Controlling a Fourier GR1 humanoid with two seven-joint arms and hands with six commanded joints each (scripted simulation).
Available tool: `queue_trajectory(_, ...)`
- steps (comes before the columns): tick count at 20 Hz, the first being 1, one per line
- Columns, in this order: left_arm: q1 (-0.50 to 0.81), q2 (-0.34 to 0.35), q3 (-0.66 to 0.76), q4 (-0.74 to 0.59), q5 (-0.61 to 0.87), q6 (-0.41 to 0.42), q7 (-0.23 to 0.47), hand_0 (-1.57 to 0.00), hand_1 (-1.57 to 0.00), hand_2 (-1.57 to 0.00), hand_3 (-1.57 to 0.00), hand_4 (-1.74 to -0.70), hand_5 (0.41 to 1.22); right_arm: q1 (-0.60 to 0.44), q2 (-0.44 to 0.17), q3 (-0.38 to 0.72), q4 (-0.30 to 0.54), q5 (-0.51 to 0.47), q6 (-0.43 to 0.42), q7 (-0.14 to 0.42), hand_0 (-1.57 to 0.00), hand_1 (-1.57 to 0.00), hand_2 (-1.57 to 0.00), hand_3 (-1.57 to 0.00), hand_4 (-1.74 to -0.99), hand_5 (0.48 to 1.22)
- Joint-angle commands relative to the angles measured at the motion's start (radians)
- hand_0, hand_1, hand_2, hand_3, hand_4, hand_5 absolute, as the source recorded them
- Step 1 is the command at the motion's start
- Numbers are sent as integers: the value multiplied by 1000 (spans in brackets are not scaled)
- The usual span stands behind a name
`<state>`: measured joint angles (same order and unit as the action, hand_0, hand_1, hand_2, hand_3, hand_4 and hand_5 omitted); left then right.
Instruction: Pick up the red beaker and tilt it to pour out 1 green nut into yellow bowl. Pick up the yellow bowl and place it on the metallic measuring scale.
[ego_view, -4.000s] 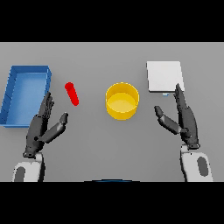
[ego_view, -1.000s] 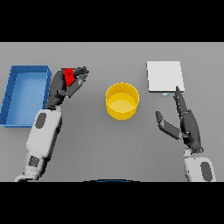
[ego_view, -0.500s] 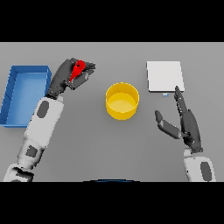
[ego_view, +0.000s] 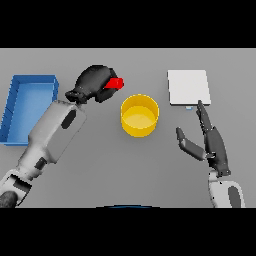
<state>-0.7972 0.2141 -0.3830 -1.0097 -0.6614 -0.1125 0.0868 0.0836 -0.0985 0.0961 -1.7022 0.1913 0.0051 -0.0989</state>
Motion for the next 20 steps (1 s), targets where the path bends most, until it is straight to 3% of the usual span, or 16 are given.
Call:
queue_trajectory(1,-26,1,-29,19,-37,-15,13,-1570,-1571,-1571,-1570,-1740,1183,-5,-3,-8,4,-8,1,-1,1,1,1,1,-1183,673)
queue_trajectory(3,-63,3,-85,44,-104,-53,27,-1571,-1571,-1571,-1571,-1741,1197,-7,2,-1,-12,-7,0,20,1,1,1,1,-1187,676)
queue_trajectory(4,-77,5,-117,63,-138,-77,19,-1571,-1571,-1571,-1571,-1689,1202,-7,5,-3,-14,-11,0,32,1,1,1,1,-1191,675)
queue_trajectory(7,-154,22,-187,112,-221,-140,-21,-1571,-1571,-1571,-1383,-1710,1211,-4,14,-10,12,-24,2,25,1,1,1,1,-1195,671)
queue_trajectory(11,-224,22,-274,140,-306,-219,-55,-1571,-1571,-1571,-1295,-1719,1217,16,32,-10,7,-47,8,7,1,1,1,1,-1206,639)
queue_trajectory(15,-285,7,-354,196,-375,-235,-140,-1571,-1571,-1571,-1458,-1727,1219,8,35,-9,6,-28,-12,6,1,1,1,1,-1221,610)
queue_trajectory(20,-362,6,-467,246,-488,-221,-202,-1571,-1571,-1571,-1534,-1734,1220,-1,36,-10,-2,-14,-29,4,1,1,1,1,-1185,575)
